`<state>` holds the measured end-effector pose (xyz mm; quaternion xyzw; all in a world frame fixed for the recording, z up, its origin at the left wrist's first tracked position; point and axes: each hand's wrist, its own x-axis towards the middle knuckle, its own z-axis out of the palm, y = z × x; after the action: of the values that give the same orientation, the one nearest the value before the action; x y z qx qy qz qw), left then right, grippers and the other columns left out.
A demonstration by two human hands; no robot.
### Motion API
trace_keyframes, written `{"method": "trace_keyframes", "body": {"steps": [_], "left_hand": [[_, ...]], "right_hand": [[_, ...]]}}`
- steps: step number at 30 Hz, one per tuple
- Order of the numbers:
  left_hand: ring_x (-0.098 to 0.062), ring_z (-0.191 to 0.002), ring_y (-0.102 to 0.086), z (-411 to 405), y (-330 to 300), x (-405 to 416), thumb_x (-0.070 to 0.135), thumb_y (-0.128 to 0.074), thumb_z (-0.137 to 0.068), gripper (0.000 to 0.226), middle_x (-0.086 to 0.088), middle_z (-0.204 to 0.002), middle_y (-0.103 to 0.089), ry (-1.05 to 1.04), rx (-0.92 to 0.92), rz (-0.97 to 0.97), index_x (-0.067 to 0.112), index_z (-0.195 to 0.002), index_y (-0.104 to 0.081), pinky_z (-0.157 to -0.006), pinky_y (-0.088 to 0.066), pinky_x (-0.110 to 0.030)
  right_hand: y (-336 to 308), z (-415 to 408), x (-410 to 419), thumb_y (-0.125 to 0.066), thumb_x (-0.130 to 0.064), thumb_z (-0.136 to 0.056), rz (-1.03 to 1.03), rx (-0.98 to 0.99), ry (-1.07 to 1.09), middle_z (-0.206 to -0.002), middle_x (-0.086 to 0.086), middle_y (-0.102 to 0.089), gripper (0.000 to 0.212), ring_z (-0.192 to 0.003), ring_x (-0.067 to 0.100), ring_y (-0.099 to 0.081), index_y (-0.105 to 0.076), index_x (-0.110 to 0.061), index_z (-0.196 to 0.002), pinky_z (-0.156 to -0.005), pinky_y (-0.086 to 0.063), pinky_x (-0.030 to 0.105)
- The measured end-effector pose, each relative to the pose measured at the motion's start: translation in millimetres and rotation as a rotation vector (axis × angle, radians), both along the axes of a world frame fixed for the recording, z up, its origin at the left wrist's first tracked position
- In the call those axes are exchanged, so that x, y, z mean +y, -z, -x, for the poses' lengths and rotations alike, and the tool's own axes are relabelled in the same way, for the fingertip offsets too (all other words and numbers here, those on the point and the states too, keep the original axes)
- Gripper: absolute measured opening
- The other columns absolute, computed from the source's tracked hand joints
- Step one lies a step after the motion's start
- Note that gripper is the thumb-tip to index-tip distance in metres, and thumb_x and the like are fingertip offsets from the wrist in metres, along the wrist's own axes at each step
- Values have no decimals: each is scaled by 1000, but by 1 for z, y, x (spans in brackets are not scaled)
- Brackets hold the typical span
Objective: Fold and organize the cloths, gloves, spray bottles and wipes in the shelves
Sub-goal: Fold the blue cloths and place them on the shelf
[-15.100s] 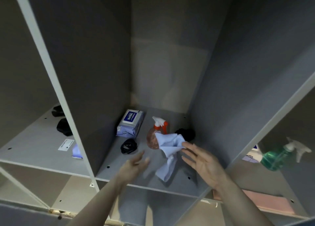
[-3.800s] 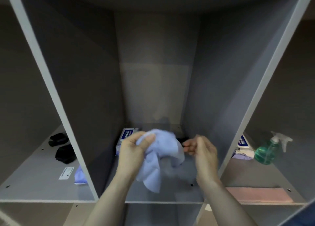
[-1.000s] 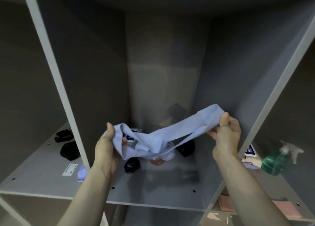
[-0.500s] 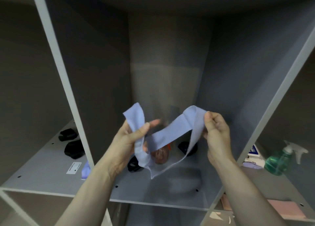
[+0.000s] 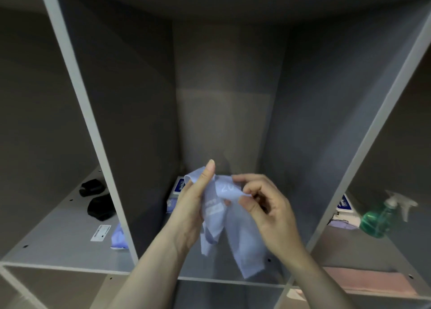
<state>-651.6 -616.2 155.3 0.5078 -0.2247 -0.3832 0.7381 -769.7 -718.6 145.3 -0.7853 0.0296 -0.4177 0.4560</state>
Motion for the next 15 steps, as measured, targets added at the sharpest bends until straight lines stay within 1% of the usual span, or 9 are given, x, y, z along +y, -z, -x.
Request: {"method": "trace_keyframes", "body": {"steps": [2,3,5,7,9,11,12,14,15], "left_hand": [[-33,-94,-65,-1,1,-1,34,-65,-87,47,-28,-102,-65,-28,28,73,-8,-109,-65,-85,-54,-36],[-35,-91,-63,-1,3,-1,21,-68,-85,42,-30,-102,-62,-50,37,107,-13,-109,-61,-79,-53,-36],[-39,-90,-62,-1,4,0,8,-71,-81,39,-33,-101,-62,-54,9,134,-16,-107,-57,-79,-53,-40],[-36,-87,-66,0,3,0,6,-71,-77,35,-30,-99,-67,-70,-47,116,-13,-105,-60,-78,-54,-41],[-31,-80,-69,1,0,1,7,-69,-77,26,-25,-92,-70,-76,-107,121,-8,-98,-66,-72,-57,-36],[-28,-73,-70,5,-3,3,4,-67,-79,13,-20,-84,-71,-59,-123,141,-2,-91,-66,-64,-58,-33],[-27,-71,-70,7,-5,4,3,-68,-80,13,-19,-82,-70,-60,-129,140,-1,-92,-64,-61,-57,-33],[-27,-74,-69,10,-6,5,4,-70,-79,18,-19,-82,-70,-84,-196,113,1,-94,-60,-63,-57,-33],[-28,-77,-69,11,-7,6,5,-72,-78,21,-21,-84,-69,-94,-244,95,0,-95,-60,-67,-57,-35]], "right_hand": [[8,5,-1,-59,-22,-85,100,26,19,-112,-12,-61,10,-86,10,-60,-56,-21,-76,-71,-43,16],[11,7,-1,-61,-21,-84,117,36,20,-113,-10,-60,8,-84,12,-59,-56,-20,-77,-71,-43,16],[14,10,3,-67,-23,-79,40,13,-5,-108,-8,-60,12,-82,13,-58,-56,-20,-81,-70,-44,17],[12,10,7,-74,-27,-73,-185,-40,-13,-95,-9,-62,26,-78,11,-59,-55,-18,-89,-69,-46,18],[10,8,6,-78,-30,-69,-355,-45,27,-88,-8,-63,37,-75,8,-59,-55,-19,-96,-67,-49,19],[9,5,7,-79,-28,-71,-379,23,29,-90,-9,-64,41,-78,10,-61,-56,-28,-104,-69,-51,23],[9,4,8,-79,-22,-74,-372,55,21,-92,-9,-66,41,-80,10,-63,-56,-31,-108,-70,-51,22],[9,3,10,-74,-10,-81,-374,77,34,-88,-7,-68,41,-79,8,-65,-59,-32,-113,-70,-50,17],[7,2,10,-72,-9,-82,-361,75,53,-83,-4,-68,37,-75,8,-64,-63,-31,-111,-68,-49,17]]}}
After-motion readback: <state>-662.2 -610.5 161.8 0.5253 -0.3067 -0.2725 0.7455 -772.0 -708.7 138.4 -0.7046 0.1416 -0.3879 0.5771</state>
